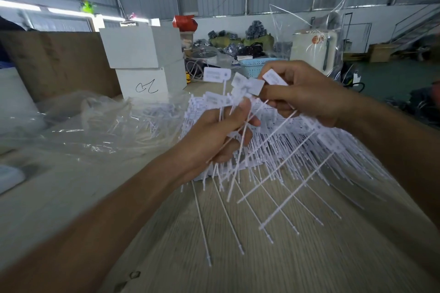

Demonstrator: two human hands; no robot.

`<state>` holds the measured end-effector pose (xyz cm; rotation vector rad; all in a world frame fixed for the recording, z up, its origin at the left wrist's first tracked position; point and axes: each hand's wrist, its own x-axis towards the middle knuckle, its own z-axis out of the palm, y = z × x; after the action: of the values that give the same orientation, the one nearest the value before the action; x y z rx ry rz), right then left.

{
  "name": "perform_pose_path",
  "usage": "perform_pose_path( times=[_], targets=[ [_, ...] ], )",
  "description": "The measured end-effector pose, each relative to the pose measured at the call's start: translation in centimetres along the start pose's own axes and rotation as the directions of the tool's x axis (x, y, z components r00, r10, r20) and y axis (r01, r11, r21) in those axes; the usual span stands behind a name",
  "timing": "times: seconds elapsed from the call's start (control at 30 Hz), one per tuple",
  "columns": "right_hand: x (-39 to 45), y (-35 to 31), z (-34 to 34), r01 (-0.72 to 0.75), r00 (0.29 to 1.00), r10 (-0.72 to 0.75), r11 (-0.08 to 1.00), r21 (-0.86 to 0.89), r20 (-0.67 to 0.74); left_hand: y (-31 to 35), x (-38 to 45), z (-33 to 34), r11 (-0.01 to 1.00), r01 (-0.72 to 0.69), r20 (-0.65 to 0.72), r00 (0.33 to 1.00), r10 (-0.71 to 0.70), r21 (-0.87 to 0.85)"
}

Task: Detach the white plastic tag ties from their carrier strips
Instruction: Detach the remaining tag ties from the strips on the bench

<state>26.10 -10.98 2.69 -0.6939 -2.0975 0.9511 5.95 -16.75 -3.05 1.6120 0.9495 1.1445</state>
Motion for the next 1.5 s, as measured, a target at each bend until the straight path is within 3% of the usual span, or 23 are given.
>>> perform_pose_path(
  times=[0.13, 0.33, 0.47, 0.6, 0.73, 0.83, 0.93, 1.23, 1.4, 1.5],
  targets=[
    [0.2, 0.3, 0.7, -0.003, 1.000, 0.003, 1.000, -0.005, 0.009, 0.1, -0.1, 0.5, 0.995, -0.042, 0.010, 0.999, 0.041, 0.086],
    [-0.3, 0.0, -1.0, -0.022, 0.997, 0.021, 1.000, 0.008, 0.076, 0.4, -0.2, -0.2, 0.995, -0.051, -0.097, 0.994, 0.059, 0.090],
    [-0.6, 0.1, -1.3, -0.080, 0.978, 0.081, 0.997, -0.015, 0.193, 0.2, 0.1, -0.4, 0.995, -0.088, -0.173, 0.980, 0.096, 0.051],
    [-0.7, -0.1, -0.9, -0.113, 0.950, 0.128, 0.991, -0.070, 0.284, 0.2, 0.0, -0.2, 0.997, -0.068, -0.139, 0.988, 0.062, -0.041],
    [-0.6, -0.1, -0.3, -0.068, 0.944, 0.079, 0.997, -0.046, 0.319, 0.8, -0.2, 0.1, 0.990, -0.136, -0.208, 0.968, 0.139, 0.028],
    [-0.4, 0.0, 0.3, -0.061, 0.915, 0.043, 0.998, 0.032, 0.402, 1.2, -0.5, 0.4, 0.986, -0.148, -0.196, 0.968, 0.160, 0.076],
    [-0.4, -0.3, 1.1, 0.028, 0.881, -0.026, 1.000, 0.003, 0.473, 1.1, -0.6, 0.5, 0.985, -0.134, -0.176, 0.973, 0.152, 0.109],
    [-0.3, 0.3, 1.2, 0.011, 0.901, -0.022, 1.000, 0.028, 0.434, 0.7, -0.4, 0.5, 0.975, -0.121, -0.121, 0.982, 0.145, 0.185],
    [-0.3, 0.2, 1.2, 0.042, 0.898, -0.051, 0.999, 0.031, 0.436, 0.6, -0.2, 0.1, 0.993, -0.113, -0.138, 0.983, 0.117, 0.038],
    [-0.3, 0.4, 0.6, -0.063, 0.896, 0.039, 0.997, 0.038, 0.442, 0.9, 0.2, -0.5, 0.984, -0.156, -0.196, 0.971, 0.136, -0.090]
  ],
)
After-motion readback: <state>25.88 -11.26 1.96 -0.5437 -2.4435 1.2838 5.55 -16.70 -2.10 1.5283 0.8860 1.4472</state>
